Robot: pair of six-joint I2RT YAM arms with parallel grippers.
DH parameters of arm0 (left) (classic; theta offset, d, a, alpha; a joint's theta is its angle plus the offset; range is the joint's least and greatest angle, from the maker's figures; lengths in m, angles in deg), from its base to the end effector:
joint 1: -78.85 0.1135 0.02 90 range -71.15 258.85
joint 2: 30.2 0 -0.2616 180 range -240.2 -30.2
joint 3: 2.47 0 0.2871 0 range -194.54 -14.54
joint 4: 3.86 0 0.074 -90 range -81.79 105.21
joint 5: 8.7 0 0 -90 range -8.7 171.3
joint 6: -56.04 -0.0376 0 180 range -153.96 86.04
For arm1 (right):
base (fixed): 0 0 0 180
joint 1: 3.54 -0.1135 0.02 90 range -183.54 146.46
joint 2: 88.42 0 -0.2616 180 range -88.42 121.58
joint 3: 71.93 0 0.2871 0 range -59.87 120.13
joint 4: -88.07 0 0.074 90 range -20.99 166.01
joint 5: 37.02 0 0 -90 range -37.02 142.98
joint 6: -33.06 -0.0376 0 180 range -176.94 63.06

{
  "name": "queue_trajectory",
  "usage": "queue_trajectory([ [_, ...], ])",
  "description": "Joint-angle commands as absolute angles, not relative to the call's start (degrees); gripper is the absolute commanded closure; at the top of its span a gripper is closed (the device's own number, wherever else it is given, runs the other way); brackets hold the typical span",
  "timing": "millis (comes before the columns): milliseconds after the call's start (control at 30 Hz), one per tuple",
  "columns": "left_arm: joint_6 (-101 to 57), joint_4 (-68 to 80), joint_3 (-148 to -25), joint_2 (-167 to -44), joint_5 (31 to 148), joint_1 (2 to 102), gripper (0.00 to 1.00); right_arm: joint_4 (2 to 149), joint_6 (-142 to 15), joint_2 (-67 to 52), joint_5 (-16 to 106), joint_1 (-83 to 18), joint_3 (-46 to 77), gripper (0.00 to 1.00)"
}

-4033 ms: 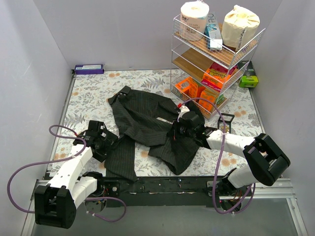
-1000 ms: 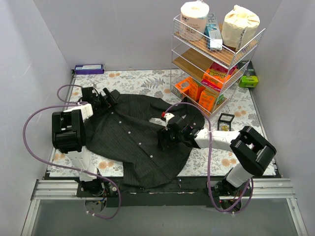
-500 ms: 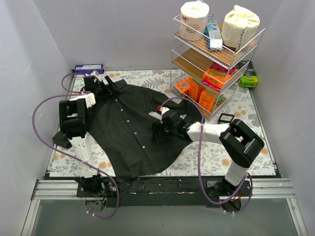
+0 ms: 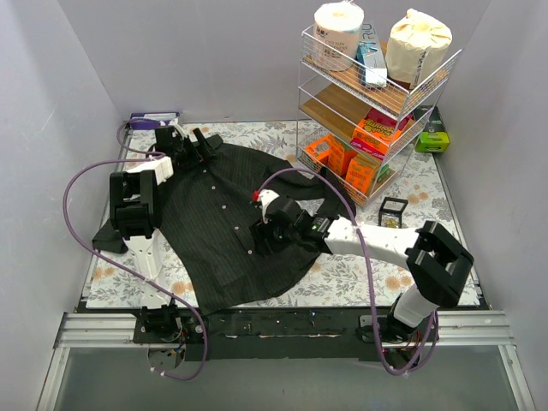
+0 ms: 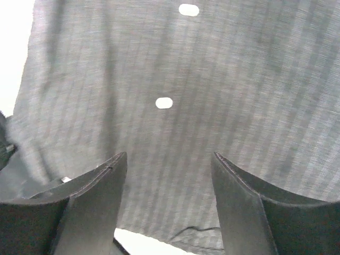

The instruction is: Pin the brooch onto the clothing

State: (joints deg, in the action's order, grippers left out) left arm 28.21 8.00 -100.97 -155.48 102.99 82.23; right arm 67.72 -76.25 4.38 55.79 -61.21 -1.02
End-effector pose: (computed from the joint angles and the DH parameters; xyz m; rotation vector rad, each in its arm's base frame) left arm 0.5124 0.0163 0.1297 -1.0967 2.1057 -0.9526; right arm 0.2057 0.3216 0.1928 -0.7607 2.2659 0.6127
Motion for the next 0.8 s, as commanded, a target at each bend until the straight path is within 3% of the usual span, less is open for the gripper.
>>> queue_trajectory([
  [0, 27.04, 9.18, -99.97, -143.36, 102.22, 79.99, 0.02, 71.33, -74.60, 0.00, 51.34, -66.55, 0.51, 0.31],
  [167, 26.34, 6.89, -91.46, -130.95, 100.02, 79.90, 0.02, 78.46, -74.17, 1.31, 46.41, -74.90, 0.95, 0.34],
  [333, 24.84, 7.85, -81.62, -120.57, 99.58, 79.90, 0.02, 85.76, -74.25, 6.67, 41.57, -78.24, 2.62, 0.43],
  [500, 23.26, 8.49, -74.58, -115.55, 95.72, 80.08, 0.02, 86.73, -71.09, 12.64, 38.40, -79.92, 6.57, 0.48],
  [767, 22.99, 9.35, -74.04, -112.30, 93.08, 80.34, 0.02, 87.26, -71.61, 20.82, 37.69, -80.01, 11.23, 0.58],
])
